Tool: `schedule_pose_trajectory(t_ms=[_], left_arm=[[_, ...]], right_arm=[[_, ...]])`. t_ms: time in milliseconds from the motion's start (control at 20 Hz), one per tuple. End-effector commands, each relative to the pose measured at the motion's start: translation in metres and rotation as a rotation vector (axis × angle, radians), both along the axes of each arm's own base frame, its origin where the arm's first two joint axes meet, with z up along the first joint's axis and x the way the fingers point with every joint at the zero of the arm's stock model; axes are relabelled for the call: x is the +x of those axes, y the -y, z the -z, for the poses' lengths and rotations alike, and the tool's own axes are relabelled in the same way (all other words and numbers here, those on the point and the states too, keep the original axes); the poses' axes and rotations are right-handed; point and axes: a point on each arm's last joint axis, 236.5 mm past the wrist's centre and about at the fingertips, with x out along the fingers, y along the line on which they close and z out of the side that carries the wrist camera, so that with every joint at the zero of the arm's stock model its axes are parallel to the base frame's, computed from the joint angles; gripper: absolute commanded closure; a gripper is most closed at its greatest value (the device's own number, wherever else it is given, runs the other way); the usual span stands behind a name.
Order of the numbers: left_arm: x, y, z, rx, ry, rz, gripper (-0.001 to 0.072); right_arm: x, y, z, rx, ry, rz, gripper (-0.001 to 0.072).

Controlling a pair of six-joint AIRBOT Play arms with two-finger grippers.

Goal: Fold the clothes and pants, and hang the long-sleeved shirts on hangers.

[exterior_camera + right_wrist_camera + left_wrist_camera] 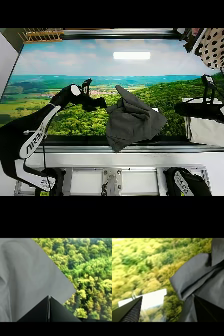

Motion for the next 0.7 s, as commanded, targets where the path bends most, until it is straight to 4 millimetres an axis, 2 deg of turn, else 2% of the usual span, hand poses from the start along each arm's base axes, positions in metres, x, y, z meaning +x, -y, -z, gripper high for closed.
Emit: schedule_pose_trajectory(t_ms=[0,100,150,250,300,350,400,450,500,650], left_arm=[[0.000,0.029,0.013,-0.006,-0.027,0.070,0.0024],[-0.002,0.043,0.016,-0.007,-0.036,0.109,0.0027],[-0.005,0.049,0.017,-0.007,-0.043,0.127,0.0179],[-0.006,0.053,0.016,-0.008,-0.034,0.136,0.0648],[-0.002,0.052,0.012,-0.010,-0.019,0.129,0.0703],[0.004,0.048,0.006,-0.014,-0.001,0.116,0.0703],[0.012,0.042,-0.001,-0.020,0.021,0.100,0.0703],[0.019,0.034,-0.008,-0.021,0.041,0.081,0.0703],[0.027,0.026,-0.015,-0.025,0.056,0.058,0.0703],[0.039,0.006,-0.024,-0.028,0.070,0.014,0.0703]], right_arm=[[-0.010,0.002,0.017,-0.002,-0.051,0.015,0.0687],[-0.014,0.002,0.025,0.009,-0.075,0.029,0.0687],[-0.017,0.005,0.031,0.009,-0.095,0.059,0.0687],[-0.026,0.024,0.047,0.006,-0.159,0.175,0.0687],[-0.032,0.033,0.058,0.024,-0.204,0.244,0.0685],[-0.037,0.040,0.069,0.056,-0.249,0.307,0.0671],[-0.043,0.044,0.082,0.087,-0.296,0.350,0.0488],[-0.046,0.044,0.094,0.119,-0.336,0.371,0.0205],[-0.048,0.040,0.106,0.161,-0.373,0.389,0.0063],[-0.029,0.007,0.134,0.317,-0.408,0.388,0.0070]])
